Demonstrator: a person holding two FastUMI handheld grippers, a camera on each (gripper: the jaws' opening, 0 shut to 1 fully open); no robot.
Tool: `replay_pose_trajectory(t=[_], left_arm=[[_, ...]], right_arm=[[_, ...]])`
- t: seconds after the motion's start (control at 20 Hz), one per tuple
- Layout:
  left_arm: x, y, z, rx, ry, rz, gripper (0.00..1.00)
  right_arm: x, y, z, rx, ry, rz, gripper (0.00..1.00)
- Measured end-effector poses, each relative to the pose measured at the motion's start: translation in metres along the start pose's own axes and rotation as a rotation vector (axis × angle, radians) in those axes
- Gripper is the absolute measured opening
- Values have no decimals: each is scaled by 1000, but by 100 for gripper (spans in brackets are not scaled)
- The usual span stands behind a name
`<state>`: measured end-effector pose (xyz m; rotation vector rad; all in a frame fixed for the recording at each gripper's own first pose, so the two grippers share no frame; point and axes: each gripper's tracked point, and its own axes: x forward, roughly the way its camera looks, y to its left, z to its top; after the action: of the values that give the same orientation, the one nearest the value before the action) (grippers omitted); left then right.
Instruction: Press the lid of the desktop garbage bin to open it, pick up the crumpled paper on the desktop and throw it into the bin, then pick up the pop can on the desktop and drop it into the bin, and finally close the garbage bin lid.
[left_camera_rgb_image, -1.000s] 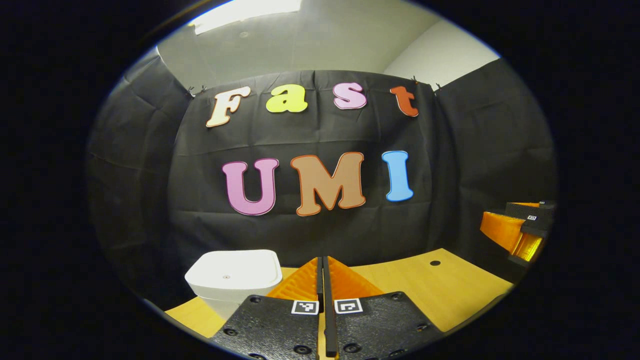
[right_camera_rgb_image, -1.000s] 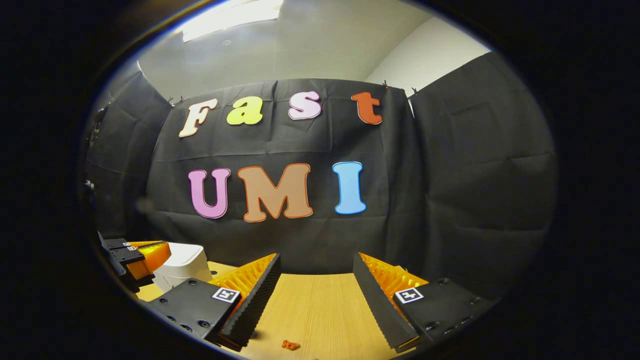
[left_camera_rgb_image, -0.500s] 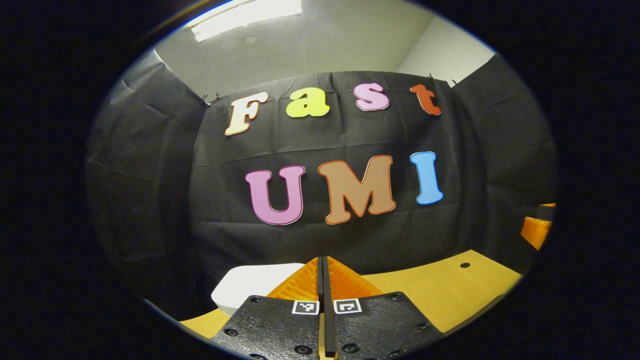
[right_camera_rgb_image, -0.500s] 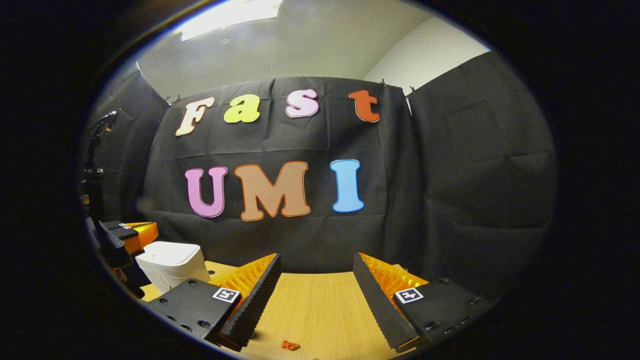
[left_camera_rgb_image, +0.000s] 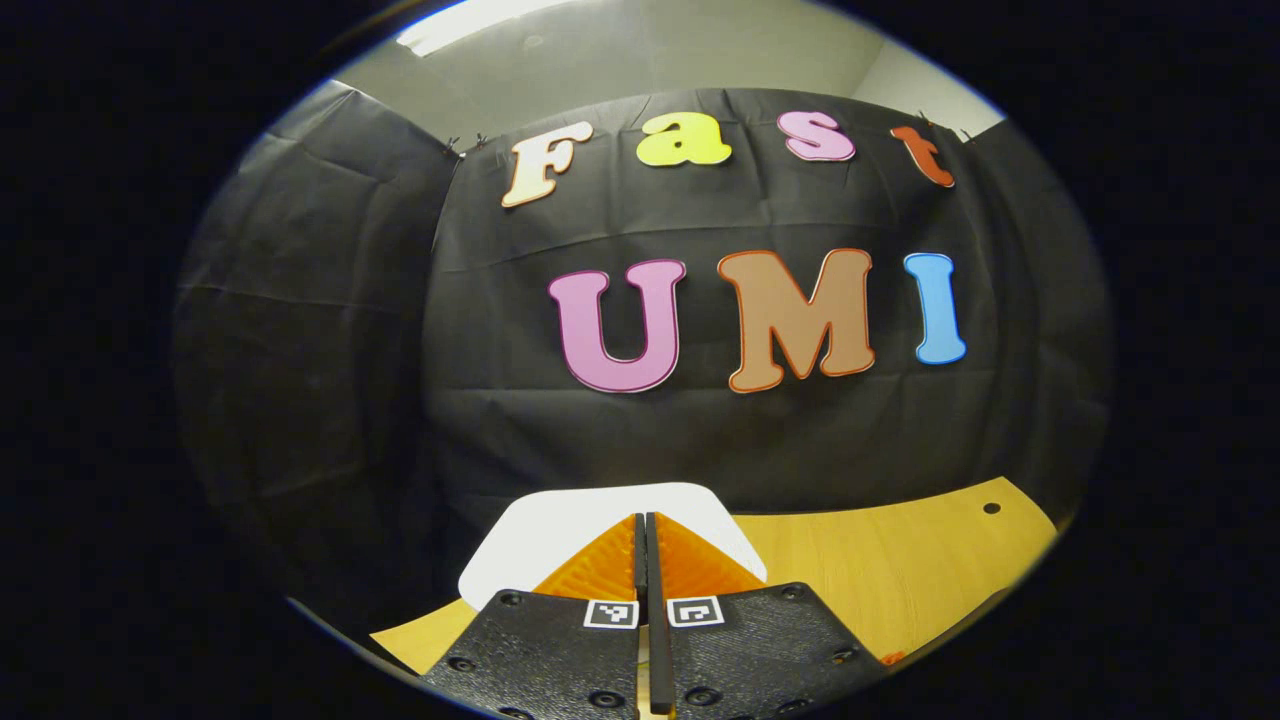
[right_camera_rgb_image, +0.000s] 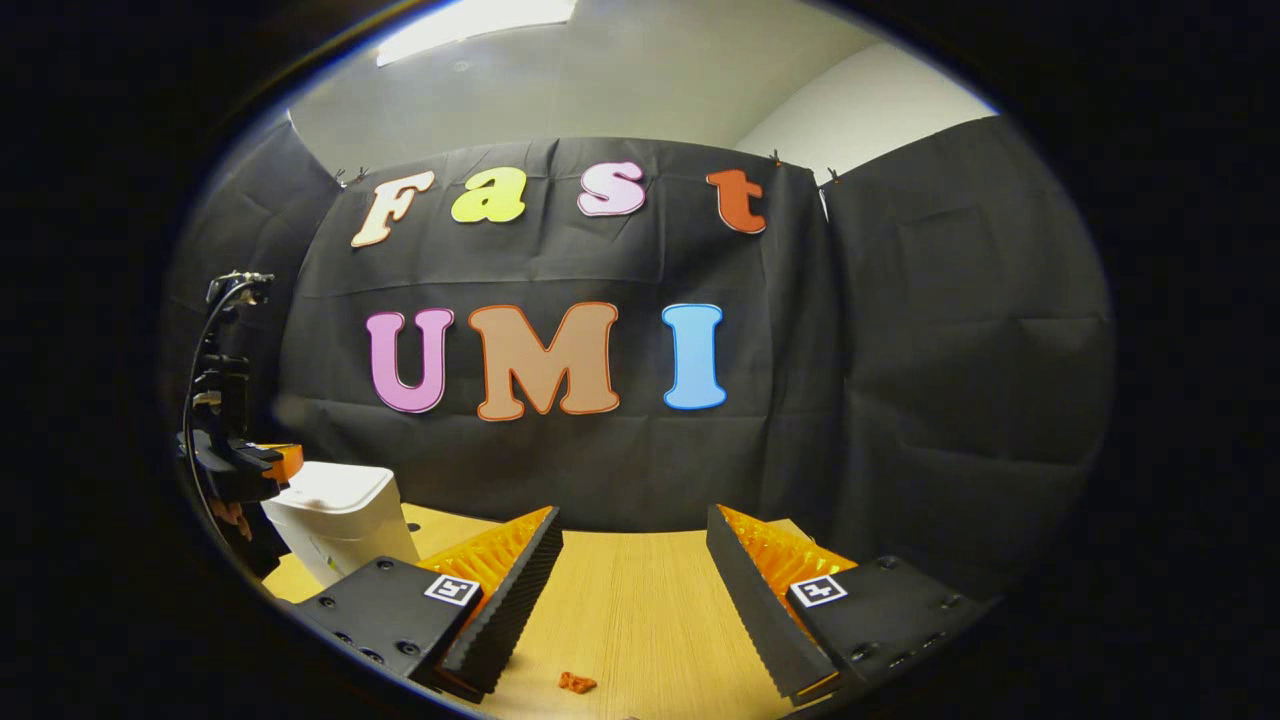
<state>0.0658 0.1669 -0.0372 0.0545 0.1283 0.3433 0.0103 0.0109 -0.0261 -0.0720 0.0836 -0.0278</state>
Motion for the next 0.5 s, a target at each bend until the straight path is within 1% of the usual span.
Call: replay_pose_trajectory(t=[0.05,0.15,0.25,0.3,0.35,0.4,0.45,0.5], left_arm=[[1,1,-8,-1,16,1,0],[6,8,-23,17,43,19,0],[4,12,-48,13,129,35,0],[4,13,-46,30,99,44,0],[7,15,-35,36,47,52,0],[5,14,-44,28,72,59,0],[7,13,-49,37,72,67,0],[8,13,-43,55,49,71,0]], right_arm=[[-1,2,-2,-5,7,1,96],[0,5,-3,-19,14,1,96],[-1,8,-3,-30,14,10,96],[-1,9,-3,-35,12,12,100],[-1,10,-3,-39,14,15,100],[-1,11,-5,-43,16,19,96],[0,12,-6,-47,16,20,96],[0,12,-6,-48,15,23,100]])
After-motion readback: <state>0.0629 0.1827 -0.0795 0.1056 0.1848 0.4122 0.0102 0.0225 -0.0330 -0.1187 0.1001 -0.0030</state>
